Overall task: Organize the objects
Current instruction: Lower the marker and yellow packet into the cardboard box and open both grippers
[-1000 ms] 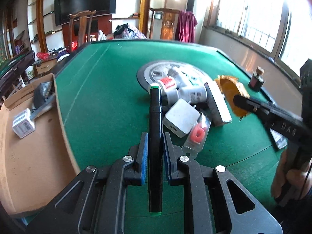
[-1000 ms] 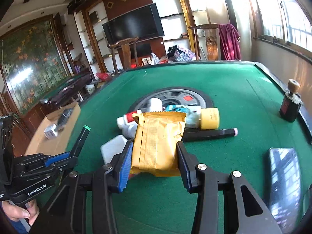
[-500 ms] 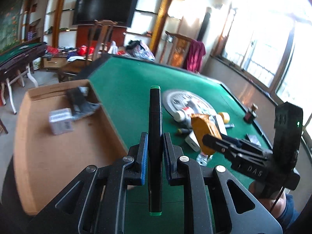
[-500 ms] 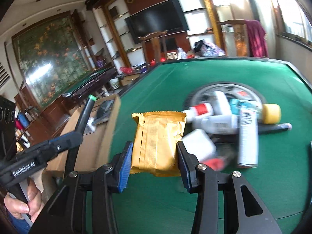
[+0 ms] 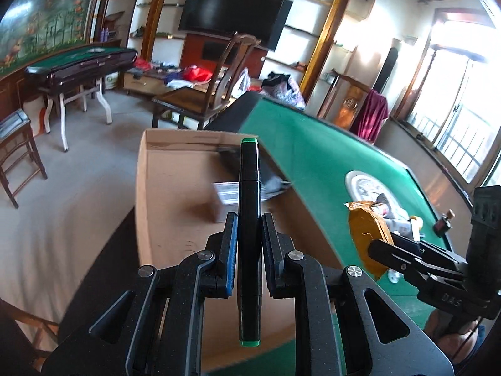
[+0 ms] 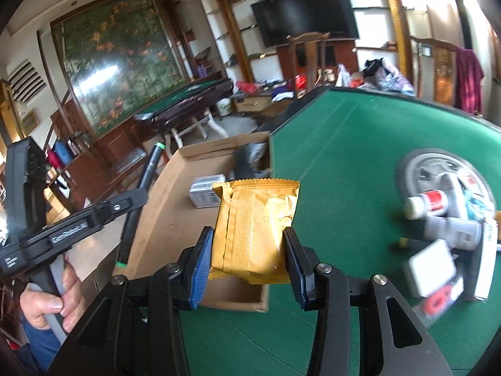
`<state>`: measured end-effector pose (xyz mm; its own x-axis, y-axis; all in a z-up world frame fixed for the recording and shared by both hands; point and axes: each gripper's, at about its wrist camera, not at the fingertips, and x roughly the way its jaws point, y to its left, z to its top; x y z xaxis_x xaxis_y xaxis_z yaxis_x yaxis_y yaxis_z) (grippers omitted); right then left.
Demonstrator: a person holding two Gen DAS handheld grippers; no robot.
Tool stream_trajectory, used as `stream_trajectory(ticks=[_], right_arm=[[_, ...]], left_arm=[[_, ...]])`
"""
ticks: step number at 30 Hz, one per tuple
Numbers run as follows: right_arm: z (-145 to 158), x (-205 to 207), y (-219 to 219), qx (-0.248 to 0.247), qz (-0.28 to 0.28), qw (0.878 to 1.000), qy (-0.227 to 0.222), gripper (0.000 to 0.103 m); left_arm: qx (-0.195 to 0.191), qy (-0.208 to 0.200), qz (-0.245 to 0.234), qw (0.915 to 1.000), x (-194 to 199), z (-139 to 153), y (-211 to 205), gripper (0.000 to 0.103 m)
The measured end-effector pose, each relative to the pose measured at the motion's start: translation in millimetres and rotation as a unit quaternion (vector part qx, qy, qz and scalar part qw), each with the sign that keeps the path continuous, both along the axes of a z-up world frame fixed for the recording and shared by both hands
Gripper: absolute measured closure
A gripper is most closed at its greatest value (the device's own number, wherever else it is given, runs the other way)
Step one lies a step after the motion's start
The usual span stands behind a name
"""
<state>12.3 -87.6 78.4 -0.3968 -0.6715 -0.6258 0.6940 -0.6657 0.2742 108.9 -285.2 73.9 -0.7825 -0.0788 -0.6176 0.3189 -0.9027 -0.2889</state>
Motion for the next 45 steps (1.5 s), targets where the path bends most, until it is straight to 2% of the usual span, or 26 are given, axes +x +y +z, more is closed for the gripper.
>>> stream_trajectory(ticks=[4, 10, 17, 21, 27, 31, 36, 42, 45], right_arm=[[-9, -10, -35, 0.026, 0.020, 0.999, -0.024, 0.059], [-32, -31, -68, 0.068, 0.020, 0.995, -0.070, 0.059], [-33, -46, -88, 0.097, 0.009, 0.993, -0.059, 0.059], [-35, -57, -100, 0.105, 0.000, 0.993, -0.051, 0.059], [-44, -63, -110, 0.112, -0.009, 0.992, -0.048, 0.059], [-47, -68, -115, 0.112, -0.012, 0.992, -0.050, 0.059], [-42, -66, -111, 0.101, -0.013, 0.994, -0.045, 0.059], [-38, -59, -104, 0.095, 0.002, 0.994, -0.052, 0.059], [-31, -53, -96, 0.087, 0.003, 0.995, -0.040, 0.057]], left_arm=[[0.010, -0.035, 0.006, 0.9993, -17, -12, -20, 0.089], [0.008, -0.076, 0.005, 0.9970, -39, -23, -32, 0.089], [0.005, -0.124, 0.001, 0.9922, -69, -30, -47, 0.089], [0.018, -0.148, 0.007, 0.9888, -85, -41, -55, 0.089], [0.032, -0.145, 0.012, 0.9888, -90, -48, -59, 0.089], [0.027, -0.138, 0.011, 0.9901, -90, -45, -54, 0.089], [0.013, -0.139, 0.010, 0.9902, -90, -42, -49, 0.089], [0.022, -0.135, 0.018, 0.9904, -86, -38, -44, 0.089], [0.017, -0.136, 0.021, 0.9903, -83, -35, -43, 0.088]])
